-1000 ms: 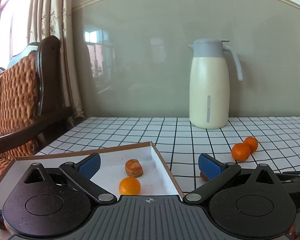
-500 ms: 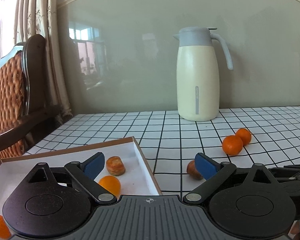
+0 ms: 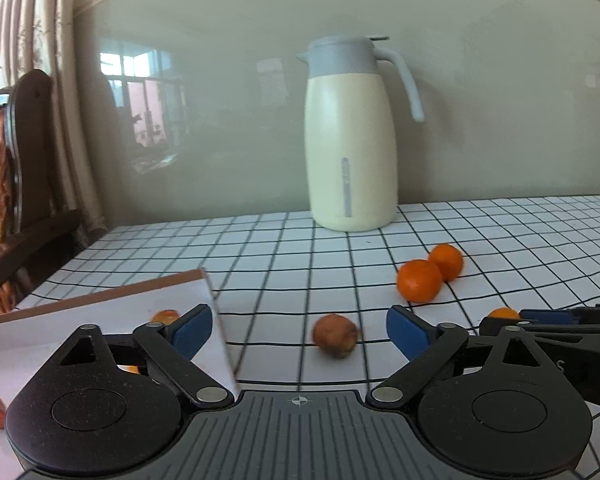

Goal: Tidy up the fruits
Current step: 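Grasp an orange with the right tool while the left tool grasps the brown round fruit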

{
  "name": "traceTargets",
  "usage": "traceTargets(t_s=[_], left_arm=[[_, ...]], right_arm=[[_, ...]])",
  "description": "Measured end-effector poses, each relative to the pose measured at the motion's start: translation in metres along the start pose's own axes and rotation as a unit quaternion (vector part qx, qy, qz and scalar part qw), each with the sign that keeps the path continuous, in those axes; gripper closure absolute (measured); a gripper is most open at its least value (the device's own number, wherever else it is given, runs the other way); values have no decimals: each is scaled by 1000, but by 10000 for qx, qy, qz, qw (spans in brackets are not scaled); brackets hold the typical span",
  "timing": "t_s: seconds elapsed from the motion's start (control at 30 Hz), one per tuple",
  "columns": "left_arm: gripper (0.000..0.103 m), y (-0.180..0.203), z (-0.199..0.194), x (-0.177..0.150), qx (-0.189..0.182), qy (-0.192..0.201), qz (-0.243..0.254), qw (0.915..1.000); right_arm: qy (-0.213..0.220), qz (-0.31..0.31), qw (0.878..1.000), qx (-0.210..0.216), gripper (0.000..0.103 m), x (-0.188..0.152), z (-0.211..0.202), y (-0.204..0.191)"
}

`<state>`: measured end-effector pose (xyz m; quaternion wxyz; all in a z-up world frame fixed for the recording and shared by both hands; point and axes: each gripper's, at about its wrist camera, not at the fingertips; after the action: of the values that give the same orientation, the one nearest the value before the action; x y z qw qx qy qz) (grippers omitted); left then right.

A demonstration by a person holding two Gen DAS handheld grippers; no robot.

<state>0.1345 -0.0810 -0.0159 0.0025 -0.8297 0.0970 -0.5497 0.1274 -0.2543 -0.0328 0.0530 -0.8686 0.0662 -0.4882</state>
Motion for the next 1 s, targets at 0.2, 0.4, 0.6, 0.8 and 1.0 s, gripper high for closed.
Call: traceTargets(t_s=[0.2,0.4,0.6,0.8,1.0], left_arm=[[17,12,9,0,-197,-191,-132,9995],[31,21,27,-3,-36,-429,-332,9985],[42,19,45,-2,129,-652,-614,9959],[47,21,50,0,232,-688,-612,9955],[81,18,41,1,217,-536,-558,9968]], right_arm=[[80,69,9997,-203,79,-1,-10,19],[183,114,9992,-335,79,0,-20,33],[147,186,9991,-354,79,-1,-21,40],[45,313,9989,-339,79,-2,-16,44],[20,311,9991,-288,79,-3,-15,44]])
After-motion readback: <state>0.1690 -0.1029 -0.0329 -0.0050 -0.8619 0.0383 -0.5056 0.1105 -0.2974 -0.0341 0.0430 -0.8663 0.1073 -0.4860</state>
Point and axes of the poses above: each gripper's, at about its wrist camera, not at the fingertips, and z roughly the way its jaws point, y to its right, x to its top, and after that the axes turned 1 degree about -z, right-handed
